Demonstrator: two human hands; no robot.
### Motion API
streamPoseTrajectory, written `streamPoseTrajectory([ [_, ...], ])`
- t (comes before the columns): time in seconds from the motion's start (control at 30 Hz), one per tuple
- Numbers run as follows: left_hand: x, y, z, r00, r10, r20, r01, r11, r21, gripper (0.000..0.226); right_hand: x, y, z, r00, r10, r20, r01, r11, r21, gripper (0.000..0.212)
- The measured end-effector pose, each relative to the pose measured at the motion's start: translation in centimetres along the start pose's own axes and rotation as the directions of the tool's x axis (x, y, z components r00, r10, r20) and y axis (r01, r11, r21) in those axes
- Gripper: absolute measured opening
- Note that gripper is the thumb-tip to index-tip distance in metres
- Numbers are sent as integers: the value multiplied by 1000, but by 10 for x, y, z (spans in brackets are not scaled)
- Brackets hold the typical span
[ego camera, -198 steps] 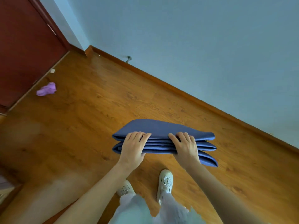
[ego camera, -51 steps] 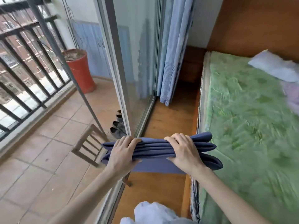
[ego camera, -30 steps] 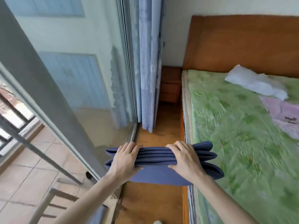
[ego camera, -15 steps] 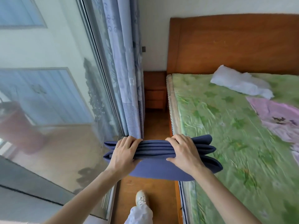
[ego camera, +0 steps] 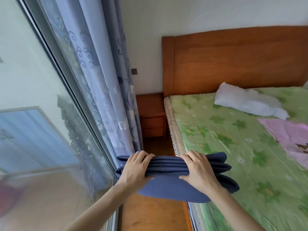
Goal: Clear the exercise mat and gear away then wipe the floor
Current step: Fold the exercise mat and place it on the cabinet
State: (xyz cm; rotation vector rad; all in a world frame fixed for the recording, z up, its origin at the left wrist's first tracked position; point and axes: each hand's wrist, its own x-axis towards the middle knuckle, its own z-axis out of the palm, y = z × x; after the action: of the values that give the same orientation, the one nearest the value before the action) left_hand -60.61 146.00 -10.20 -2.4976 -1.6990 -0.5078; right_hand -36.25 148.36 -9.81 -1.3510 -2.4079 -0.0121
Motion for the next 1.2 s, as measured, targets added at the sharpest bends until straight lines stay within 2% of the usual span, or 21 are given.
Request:
streamPoseTrajectory([
  [0.27, 101, -55, 31, 999, 44, 1, -44, 999, -25, 83, 94, 48, 26, 995, 96, -5, -97, 995, -25, 75],
  [0.47, 165, -94, 57, 1000, 24, 3, -24, 999, -37, 82, 161, 84, 51, 991, 116, 60, -114, 992, -48, 73],
  [0.73, 297, -155, 109, 995, -11, 103, 17, 998, -55, 84, 278, 165, 105, 990, 120, 74, -116, 991, -66, 78],
  [0.9, 390, -175, 132, 980, -32, 197, 54, 993, -106, 70, 347, 227, 121, 993, 114, 41, -111, 992, -55, 75],
  [1.0, 433, -189, 145, 984, -101, 148, 124, 980, -153, 69, 393, 257, 126, 996, 85, 23, -83, 994, -72, 75],
  [1.2, 488, -231, 160, 983, -170, 63, 176, 979, -103, 68, 462, 285, 148, 999, 35, -14, -36, 996, -86, 70],
])
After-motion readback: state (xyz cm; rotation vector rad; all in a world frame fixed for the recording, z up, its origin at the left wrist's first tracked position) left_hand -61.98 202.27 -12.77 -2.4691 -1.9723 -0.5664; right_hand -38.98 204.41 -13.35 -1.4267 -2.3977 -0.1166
